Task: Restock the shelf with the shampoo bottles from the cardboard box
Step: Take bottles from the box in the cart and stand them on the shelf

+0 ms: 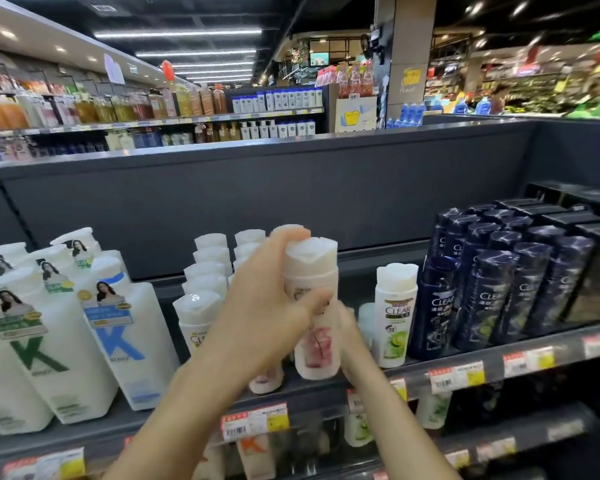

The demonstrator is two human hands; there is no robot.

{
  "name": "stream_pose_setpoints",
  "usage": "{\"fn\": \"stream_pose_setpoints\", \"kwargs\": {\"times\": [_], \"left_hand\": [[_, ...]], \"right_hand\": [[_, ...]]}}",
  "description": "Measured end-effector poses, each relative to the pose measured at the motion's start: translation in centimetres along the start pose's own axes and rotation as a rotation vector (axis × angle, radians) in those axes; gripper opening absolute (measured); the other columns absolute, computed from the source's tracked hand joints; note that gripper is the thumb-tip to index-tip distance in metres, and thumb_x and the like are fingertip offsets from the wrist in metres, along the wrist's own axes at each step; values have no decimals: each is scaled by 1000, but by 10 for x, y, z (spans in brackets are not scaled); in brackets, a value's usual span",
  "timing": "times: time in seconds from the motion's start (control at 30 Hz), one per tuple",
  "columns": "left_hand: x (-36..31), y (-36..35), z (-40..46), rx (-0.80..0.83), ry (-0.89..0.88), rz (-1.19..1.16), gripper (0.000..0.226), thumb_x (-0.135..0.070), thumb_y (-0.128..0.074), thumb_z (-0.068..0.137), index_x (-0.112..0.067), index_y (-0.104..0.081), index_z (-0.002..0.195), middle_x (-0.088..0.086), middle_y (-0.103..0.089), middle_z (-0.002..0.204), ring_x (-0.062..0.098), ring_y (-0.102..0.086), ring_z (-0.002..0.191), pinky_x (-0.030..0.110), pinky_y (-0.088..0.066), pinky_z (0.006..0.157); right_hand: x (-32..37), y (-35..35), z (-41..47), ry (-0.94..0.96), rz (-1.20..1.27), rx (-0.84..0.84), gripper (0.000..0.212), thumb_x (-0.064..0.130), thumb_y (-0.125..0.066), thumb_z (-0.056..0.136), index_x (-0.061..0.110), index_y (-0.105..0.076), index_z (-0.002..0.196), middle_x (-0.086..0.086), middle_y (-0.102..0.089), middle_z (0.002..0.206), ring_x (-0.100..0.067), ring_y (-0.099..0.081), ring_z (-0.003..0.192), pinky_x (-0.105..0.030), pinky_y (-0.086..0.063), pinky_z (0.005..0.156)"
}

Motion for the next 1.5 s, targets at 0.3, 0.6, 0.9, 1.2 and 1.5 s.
{"fn": "stream_pose_setpoints", "kwargs": {"times": [0.3,0.6,0.9,1.2,1.5], "left_hand": [[1,-16,75,69,84,255,51,-21,-78,75,-28,-46,115,-1,-59,109,19,-58,93,35,-54,74],[37,-61,121,274,122,688,62,-24,-86,68,-12,-51,117,8,-50,118,29,-54,102,35,-46,75],[74,-74,130,266,160,789,59,-22,-85,71,-11,-49,116,10,-50,115,28,-49,94,40,-49,77],[80,-71,137,241,139,844,52,-19,-80,76,-7,-50,117,12,-50,117,33,-53,100,35,-39,71],[62,-77,131,214,12,1043,39,-17,-70,82,-4,-49,112,13,-49,114,26,-43,96,34,-37,69]], "right_hand": [[2,31,-66,103,-344,-49,49,2,-40,101,26,-41,143,11,-48,140,-3,-44,129,-20,-33,109],[15,30,-72,311,-787,-33,45,11,-44,101,21,-40,144,5,-48,141,-9,-44,130,-20,-34,107],[13,24,-76,450,-898,-13,35,16,-43,101,18,-49,136,6,-53,131,-5,-45,121,-8,-24,97],[11,22,-75,457,-899,-5,35,15,-43,101,17,-49,135,4,-54,128,-8,-46,116,-10,-28,94],[17,19,-83,470,-881,38,36,23,-45,101,18,-47,137,5,-53,133,-8,-44,124,-16,-31,102]]}}
Point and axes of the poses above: each hand's wrist, its own z-axis towards the middle knuckle, its own y-axis out of the back of the hand, x = y × z, the point moved 10 cm from there along z, towards the middle knuckle
